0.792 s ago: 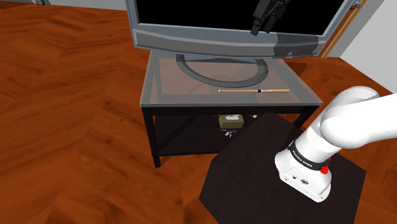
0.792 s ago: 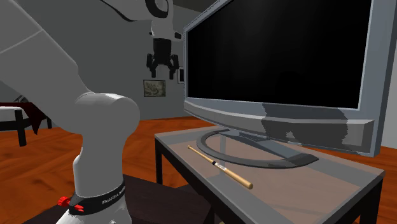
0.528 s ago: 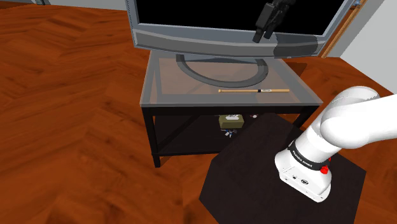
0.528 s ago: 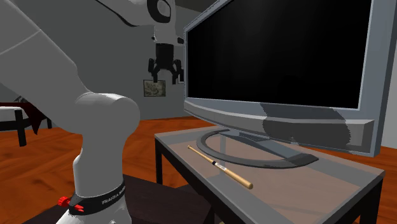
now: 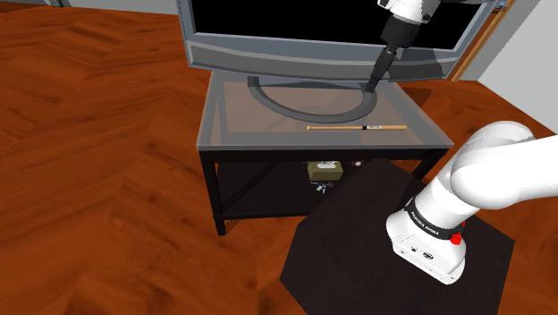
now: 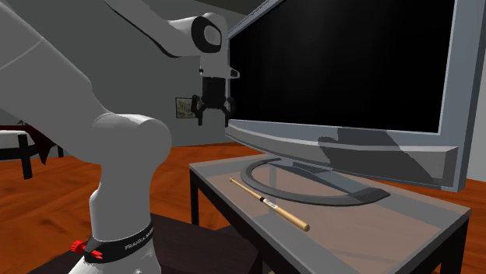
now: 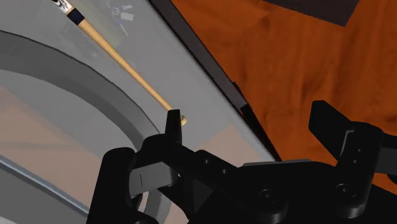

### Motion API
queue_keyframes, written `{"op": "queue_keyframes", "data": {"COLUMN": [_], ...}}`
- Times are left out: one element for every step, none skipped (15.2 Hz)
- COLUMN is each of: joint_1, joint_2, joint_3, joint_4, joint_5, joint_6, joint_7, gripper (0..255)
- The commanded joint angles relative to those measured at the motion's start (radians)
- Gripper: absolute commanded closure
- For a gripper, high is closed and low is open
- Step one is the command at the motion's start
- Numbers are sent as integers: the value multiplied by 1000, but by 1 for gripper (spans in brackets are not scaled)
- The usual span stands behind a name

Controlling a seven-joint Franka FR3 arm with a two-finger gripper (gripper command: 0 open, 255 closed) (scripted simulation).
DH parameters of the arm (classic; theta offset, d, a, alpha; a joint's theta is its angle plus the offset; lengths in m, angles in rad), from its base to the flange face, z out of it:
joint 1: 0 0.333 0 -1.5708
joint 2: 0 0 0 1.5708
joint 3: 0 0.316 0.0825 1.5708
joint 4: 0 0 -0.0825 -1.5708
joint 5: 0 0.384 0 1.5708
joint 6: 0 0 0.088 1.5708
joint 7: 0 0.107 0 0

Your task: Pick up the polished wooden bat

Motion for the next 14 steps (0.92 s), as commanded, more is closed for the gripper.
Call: {"op": "queue_keyframes", "data": {"joint_1": [0,-3,-5,-7,-9,-11,-13,-14,-14,-14,-12,-9,-4,3], "joint_2": [9,16,26,39,54,72,93,116,142,171,202,236,273,311], "joint_3": [-39,-60,-82,-104,-127,-151,-174,-199,-224,-249,-275,-301,-328,-355], "joint_4": [-43,-62,-80,-96,-110,-122,-132,-141,-147,-152,-154,-155,-153,-150], "joint_5": [-37,-56,-76,-96,-116,-136,-155,-174,-193,-210,-226,-241,-253,-263], "joint_6": [49,73,99,126,155,184,215,247,280,314,349,384,421,458], "joint_7": [-81,-121,-161,-201,-241,-281,-321,-361,-401,-441,-481,-522,-563,-604], "gripper": [0,0,0,0,0,0,0,0,0,0,0,0,0,0]}}
